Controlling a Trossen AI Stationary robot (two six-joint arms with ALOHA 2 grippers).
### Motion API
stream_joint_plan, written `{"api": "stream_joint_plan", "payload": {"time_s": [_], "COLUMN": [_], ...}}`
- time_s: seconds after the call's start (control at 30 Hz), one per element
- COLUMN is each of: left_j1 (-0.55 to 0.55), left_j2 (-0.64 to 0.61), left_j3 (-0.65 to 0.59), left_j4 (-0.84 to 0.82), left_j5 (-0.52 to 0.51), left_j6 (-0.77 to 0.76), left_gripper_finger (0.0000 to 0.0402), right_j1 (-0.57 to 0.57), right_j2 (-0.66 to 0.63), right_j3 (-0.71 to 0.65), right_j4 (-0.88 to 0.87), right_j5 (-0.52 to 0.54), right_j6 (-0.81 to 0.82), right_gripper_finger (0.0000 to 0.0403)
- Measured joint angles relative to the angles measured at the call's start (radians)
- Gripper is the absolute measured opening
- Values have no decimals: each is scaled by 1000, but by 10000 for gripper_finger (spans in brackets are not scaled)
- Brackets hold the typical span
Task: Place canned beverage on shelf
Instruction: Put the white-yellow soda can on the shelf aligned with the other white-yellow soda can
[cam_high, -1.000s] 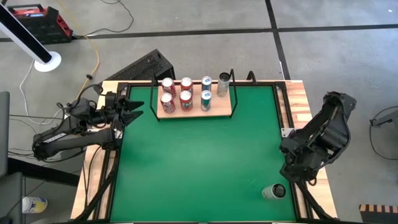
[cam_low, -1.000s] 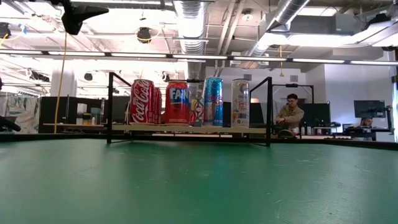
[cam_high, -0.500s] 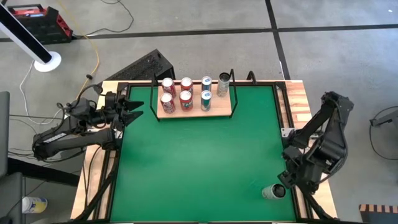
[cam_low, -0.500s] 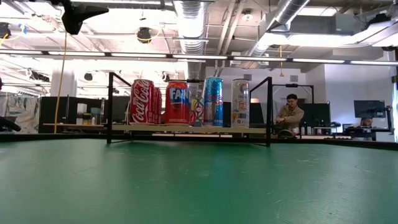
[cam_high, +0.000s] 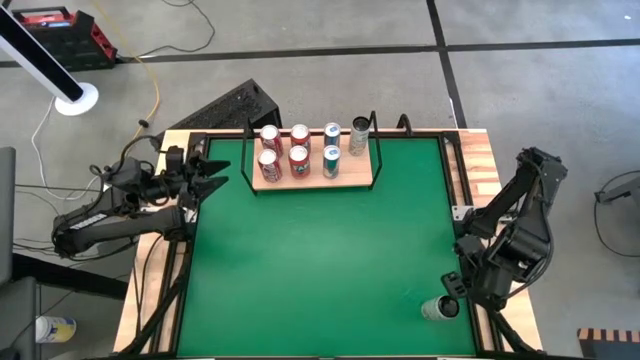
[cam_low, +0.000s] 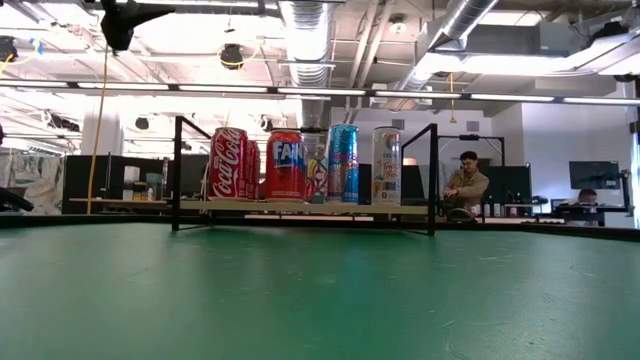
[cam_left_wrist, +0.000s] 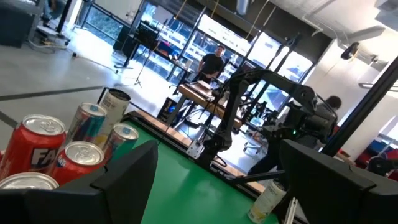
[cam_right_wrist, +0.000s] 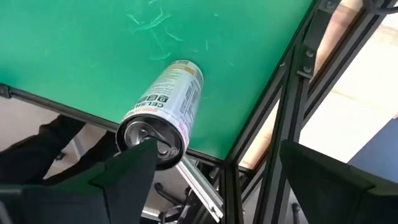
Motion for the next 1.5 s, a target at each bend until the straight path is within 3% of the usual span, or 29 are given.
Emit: {"api": "stream_joint_plan", "payload": {"time_s": [0.17, 0.6, 0.97, 1.5], "left_j1": [0, 0, 0, 0], "left_j2": [0, 0, 0, 0], "left_j3": [0, 0, 0, 0], "left_j4": [-2, -3, -3, -4], "left_j5": [13, 18, -10, -1], "left_j6": [22, 29, 28, 36], "left_gripper_finger": [322, 322, 322, 322], "right_j1": [-20, -57, -98, -147], "right_j2": [8, 131, 132, 132], "right_j3": [0, 1, 1, 1], "right_j4": [7, 77, 11, 74], "right_j5": [0, -21, 2, 32], "right_j6": [-6, -13, 2, -6], "right_gripper_finger": [376, 375, 375, 375]}}
